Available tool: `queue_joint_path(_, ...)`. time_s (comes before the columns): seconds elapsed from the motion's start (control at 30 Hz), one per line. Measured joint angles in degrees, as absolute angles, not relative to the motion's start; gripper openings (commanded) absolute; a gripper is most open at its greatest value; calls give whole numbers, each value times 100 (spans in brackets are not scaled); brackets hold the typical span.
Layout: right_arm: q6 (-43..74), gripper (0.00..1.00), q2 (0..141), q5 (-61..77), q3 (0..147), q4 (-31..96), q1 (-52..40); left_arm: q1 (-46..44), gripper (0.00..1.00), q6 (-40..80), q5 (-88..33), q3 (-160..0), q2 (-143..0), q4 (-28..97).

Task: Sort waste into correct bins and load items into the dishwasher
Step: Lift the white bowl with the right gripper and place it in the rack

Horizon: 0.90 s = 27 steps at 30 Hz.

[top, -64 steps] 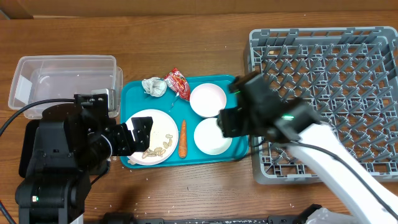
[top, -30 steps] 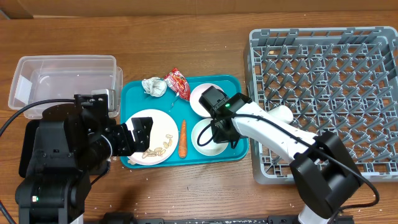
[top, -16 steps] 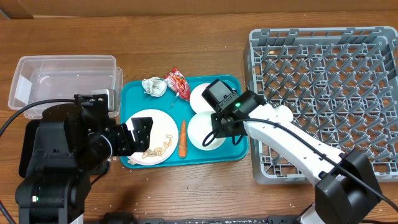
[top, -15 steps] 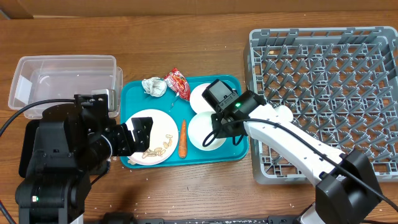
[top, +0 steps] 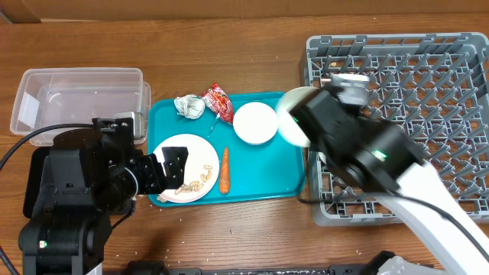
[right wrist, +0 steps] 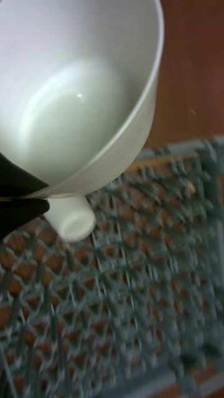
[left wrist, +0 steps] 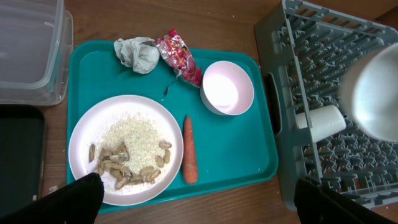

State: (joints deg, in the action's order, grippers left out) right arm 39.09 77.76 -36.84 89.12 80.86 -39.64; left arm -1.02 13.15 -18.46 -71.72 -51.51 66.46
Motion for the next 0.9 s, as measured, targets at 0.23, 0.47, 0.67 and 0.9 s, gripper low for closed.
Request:
queue_joint_path(0.23, 4917, 4, 7507, -4847, 8919, 9070, -2910, -102, 100, 1315, -1846, -7172, -5151, 6646)
queue_joint_path(0.47, 5231, 4, 7968, -5063, 8875, 8895, -1441, -102, 100, 1315, -1846, -7172, -5151, 6646)
queue_joint_path(0.67, 5282, 4, 8630, -5127, 8875, 8613, -1015, -102, 100, 1315, -1846, -7172, -5151, 6646)
queue_joint_path(0.9, 5299, 4, 9627, -5297, 8868, 8383, -1009, -102, 100, 1315, -1846, -7172, -5151, 6646)
